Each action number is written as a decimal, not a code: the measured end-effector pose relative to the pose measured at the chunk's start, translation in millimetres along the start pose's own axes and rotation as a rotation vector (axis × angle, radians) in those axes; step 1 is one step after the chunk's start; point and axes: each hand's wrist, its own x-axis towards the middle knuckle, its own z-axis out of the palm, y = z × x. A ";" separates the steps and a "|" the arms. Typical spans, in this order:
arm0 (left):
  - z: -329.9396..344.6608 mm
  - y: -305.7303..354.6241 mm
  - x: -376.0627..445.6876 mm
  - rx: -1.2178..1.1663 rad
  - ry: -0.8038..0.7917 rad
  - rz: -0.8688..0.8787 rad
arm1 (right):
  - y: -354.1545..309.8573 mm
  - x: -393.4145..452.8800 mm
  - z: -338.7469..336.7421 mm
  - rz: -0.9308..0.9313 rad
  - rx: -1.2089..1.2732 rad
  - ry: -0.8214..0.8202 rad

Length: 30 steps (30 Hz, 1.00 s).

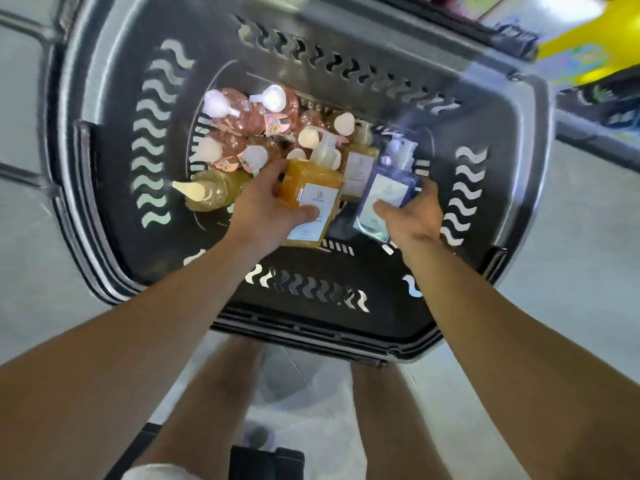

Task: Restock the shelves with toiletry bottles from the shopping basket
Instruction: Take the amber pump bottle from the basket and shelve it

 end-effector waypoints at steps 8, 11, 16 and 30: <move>-70.3 85.8 -116.1 -0.043 -0.064 0.109 | -38.9 -167.7 -114.4 -0.168 0.081 0.018; -99.5 122.7 -170.0 -0.017 -0.083 0.178 | -58.5 -234.1 -155.1 -0.213 0.120 0.008; -129.2 176.5 -261.2 0.034 -0.056 0.269 | -78.9 -325.2 -215.9 -0.288 0.153 0.081; -129.8 270.9 -481.0 -0.003 0.006 0.619 | -52.0 -476.4 -369.4 -0.624 0.326 0.251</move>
